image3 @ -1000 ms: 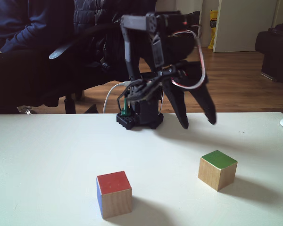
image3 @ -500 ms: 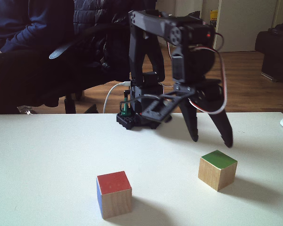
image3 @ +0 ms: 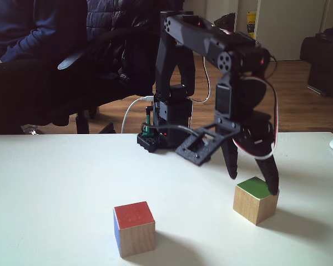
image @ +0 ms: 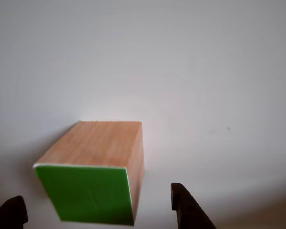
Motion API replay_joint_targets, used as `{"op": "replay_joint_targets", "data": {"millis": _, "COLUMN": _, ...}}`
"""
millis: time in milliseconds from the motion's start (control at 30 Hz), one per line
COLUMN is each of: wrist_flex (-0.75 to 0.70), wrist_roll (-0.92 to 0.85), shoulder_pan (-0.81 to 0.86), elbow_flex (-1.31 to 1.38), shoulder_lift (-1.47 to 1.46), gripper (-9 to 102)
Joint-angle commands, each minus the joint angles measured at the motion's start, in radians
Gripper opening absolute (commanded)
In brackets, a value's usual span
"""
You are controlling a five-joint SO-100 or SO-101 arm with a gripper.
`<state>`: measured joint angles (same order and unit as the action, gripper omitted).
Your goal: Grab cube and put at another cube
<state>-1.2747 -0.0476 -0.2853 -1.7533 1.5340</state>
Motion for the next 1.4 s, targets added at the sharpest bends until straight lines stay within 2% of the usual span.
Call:
{"op": "replay_joint_targets", "data": {"millis": 0, "wrist_flex": 0.006, "wrist_roll": 0.0, "shoulder_pan": 0.002, "elbow_flex": 0.063, "shoulder_lift": -0.015, "gripper": 45}}
{"op": "replay_joint_targets", "data": {"millis": 667, "wrist_flex": 0.026, "wrist_roll": 0.012, "shoulder_pan": -0.003, "elbow_flex": 0.175, "shoulder_lift": -0.216, "gripper": 40}}
{"op": "replay_joint_targets", "data": {"millis": 1133, "wrist_flex": 0.034, "wrist_roll": 0.012, "shoulder_pan": -0.012, "elbow_flex": 0.196, "shoulder_lift": -0.206, "gripper": 19}}
{"op": "replay_joint_targets", "data": {"millis": 1367, "wrist_flex": 0.034, "wrist_roll": 0.035, "shoulder_pan": 0.084, "elbow_flex": 0.132, "shoulder_lift": -0.003, "gripper": 17}}
